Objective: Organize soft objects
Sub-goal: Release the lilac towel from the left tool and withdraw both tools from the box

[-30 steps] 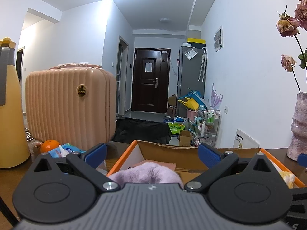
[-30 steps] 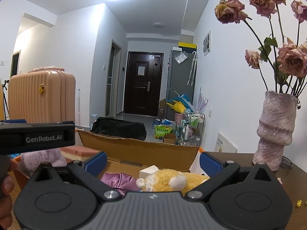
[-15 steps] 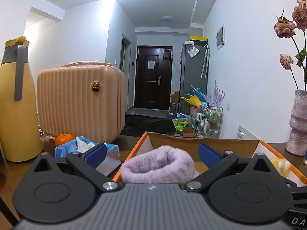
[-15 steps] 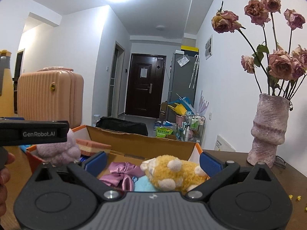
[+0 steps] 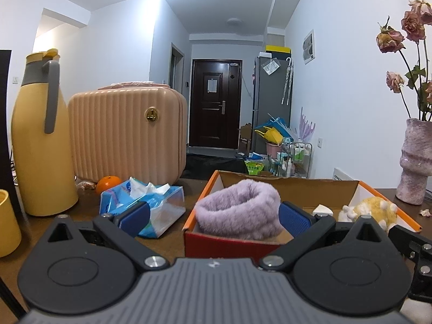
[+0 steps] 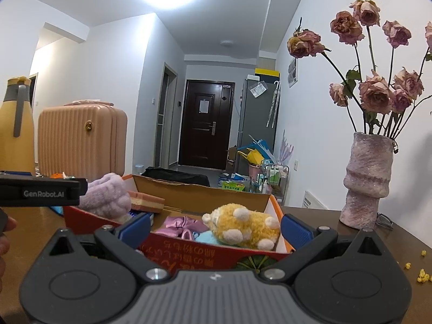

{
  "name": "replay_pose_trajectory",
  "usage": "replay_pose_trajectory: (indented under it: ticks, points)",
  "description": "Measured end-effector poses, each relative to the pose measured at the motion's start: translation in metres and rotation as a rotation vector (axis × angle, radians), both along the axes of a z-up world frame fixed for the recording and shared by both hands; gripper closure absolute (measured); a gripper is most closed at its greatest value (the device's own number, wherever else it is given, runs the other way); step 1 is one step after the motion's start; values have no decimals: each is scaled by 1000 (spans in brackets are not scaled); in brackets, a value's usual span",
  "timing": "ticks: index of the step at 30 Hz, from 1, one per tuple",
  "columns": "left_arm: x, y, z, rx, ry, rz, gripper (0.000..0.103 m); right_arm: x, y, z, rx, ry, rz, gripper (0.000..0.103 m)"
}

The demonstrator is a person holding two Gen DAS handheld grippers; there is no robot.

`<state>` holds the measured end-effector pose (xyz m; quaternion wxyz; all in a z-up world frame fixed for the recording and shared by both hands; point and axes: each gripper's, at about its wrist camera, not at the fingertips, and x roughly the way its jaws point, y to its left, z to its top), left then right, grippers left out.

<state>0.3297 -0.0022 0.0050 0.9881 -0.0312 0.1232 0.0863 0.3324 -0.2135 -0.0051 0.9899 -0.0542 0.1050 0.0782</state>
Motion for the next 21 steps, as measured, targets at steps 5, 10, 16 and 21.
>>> replay_pose_trajectory:
  ticks: [5,10,16,21]
  points:
    - [-17,2,-1,3,8,-8,0,-16,-3,0,-2,1,-1,0]
    - [-34,4,-1,6,16,-22,0,-32,-5,-1,-5,7,3,0]
    - [-51,8,-3,2,29,-45,0,-49,-9,-3,-5,20,15,0]
    - [-62,10,-3,-11,45,-66,0,-61,-12,-4,-4,22,20,0]
